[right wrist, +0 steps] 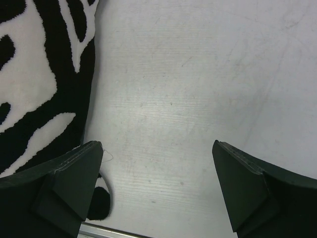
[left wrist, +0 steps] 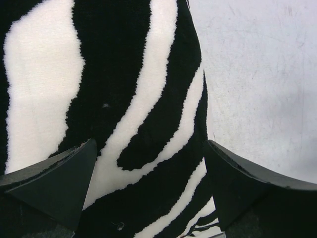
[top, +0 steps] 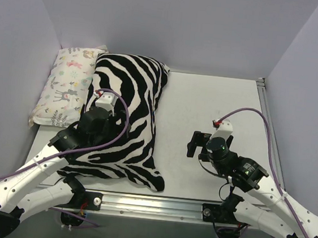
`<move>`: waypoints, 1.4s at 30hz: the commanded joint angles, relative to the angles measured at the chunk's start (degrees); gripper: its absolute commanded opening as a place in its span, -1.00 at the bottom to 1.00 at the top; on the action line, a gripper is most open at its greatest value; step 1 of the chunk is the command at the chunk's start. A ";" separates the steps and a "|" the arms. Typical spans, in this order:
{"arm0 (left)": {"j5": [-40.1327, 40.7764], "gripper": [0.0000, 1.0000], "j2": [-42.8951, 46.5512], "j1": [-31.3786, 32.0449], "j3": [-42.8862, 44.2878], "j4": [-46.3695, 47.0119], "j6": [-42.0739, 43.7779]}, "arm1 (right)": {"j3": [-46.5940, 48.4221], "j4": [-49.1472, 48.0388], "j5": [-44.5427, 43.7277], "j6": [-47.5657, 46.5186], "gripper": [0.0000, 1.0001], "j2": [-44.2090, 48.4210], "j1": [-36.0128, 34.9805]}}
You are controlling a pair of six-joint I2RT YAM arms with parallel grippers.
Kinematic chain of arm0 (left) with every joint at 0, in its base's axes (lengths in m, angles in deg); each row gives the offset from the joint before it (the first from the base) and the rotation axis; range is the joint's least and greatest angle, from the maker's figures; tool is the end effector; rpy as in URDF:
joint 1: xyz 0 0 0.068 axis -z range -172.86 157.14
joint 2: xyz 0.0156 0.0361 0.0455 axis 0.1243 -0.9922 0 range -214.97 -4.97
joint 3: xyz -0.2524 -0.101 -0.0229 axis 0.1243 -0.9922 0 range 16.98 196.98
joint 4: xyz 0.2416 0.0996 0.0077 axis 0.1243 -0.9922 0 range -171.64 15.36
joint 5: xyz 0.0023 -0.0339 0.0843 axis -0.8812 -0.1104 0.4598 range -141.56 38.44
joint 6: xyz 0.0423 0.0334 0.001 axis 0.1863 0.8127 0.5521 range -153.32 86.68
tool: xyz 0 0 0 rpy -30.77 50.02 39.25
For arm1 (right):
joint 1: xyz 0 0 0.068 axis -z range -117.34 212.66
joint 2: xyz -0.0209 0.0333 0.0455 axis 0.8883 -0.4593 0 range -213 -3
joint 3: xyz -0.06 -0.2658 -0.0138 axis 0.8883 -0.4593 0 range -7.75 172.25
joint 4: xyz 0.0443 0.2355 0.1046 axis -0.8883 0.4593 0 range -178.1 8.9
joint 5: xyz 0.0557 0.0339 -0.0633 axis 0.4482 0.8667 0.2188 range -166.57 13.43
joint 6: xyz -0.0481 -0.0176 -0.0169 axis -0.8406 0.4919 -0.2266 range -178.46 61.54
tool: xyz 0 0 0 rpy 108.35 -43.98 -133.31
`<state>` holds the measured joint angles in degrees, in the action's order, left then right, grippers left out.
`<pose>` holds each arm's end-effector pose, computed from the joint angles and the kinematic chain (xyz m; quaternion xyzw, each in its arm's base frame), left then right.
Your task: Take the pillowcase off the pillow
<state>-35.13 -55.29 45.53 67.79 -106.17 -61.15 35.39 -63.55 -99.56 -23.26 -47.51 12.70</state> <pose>0.1539 -0.1092 0.3230 0.0092 0.8644 -0.1618 0.4759 0.1226 0.1243 0.3060 -0.0019 0.8374 0.2273 0.4970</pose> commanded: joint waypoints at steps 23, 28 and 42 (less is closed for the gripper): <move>14.94 0.95 -21.82 8.36 16.33 1.74 1.37 | -5.60 -28.40 38.95 6.19 1.00 -10.23 24.37; 23.55 0.95 -34.90 8.46 30.99 -1.16 7.60 | -6.84 -39.92 42.66 9.61 1.00 -18.93 27.53; 24.45 0.87 -57.60 2.04 41.05 -12.33 11.14 | 2.47 -56.62 47.41 16.20 1.00 -44.14 27.81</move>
<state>-11.79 -111.84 48.62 107.57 -114.59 -50.62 33.16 -111.96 -55.19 -9.77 -87.05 40.50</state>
